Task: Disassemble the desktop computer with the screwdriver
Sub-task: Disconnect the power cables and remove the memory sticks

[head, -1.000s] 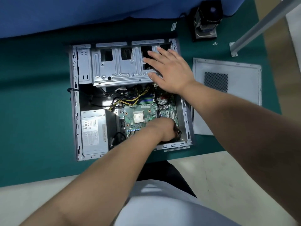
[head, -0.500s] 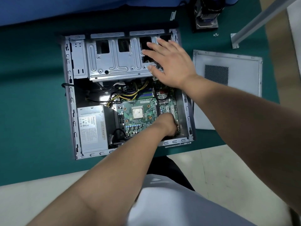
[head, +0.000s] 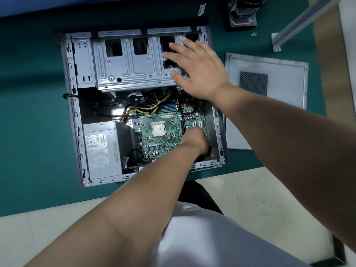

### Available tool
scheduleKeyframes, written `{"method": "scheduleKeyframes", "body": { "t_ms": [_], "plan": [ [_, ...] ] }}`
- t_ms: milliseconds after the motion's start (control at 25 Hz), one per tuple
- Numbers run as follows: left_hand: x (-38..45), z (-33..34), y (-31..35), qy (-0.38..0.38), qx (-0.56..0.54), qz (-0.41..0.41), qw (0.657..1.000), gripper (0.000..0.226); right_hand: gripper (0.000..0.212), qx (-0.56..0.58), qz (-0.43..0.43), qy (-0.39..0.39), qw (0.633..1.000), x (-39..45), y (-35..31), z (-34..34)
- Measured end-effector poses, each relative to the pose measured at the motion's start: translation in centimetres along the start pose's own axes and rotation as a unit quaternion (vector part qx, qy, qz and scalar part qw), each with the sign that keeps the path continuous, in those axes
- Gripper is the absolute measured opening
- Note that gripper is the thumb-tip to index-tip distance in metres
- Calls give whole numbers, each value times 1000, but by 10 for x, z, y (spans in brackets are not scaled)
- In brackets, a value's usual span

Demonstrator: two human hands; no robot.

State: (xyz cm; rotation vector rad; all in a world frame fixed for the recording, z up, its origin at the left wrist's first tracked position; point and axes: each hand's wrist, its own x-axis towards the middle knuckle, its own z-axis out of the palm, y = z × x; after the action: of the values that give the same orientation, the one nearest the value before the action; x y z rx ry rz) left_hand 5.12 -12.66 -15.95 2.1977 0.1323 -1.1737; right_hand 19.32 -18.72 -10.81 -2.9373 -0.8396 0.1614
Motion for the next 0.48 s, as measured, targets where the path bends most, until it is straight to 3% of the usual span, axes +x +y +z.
{"method": "scheduleKeyframes", "body": {
  "t_ms": [480],
  "plan": [
    [4, 8, -10, -9, -39, -18, 999, 13, 56, 6, 2, -6, 1000, 0, 0, -2]
  ]
}}
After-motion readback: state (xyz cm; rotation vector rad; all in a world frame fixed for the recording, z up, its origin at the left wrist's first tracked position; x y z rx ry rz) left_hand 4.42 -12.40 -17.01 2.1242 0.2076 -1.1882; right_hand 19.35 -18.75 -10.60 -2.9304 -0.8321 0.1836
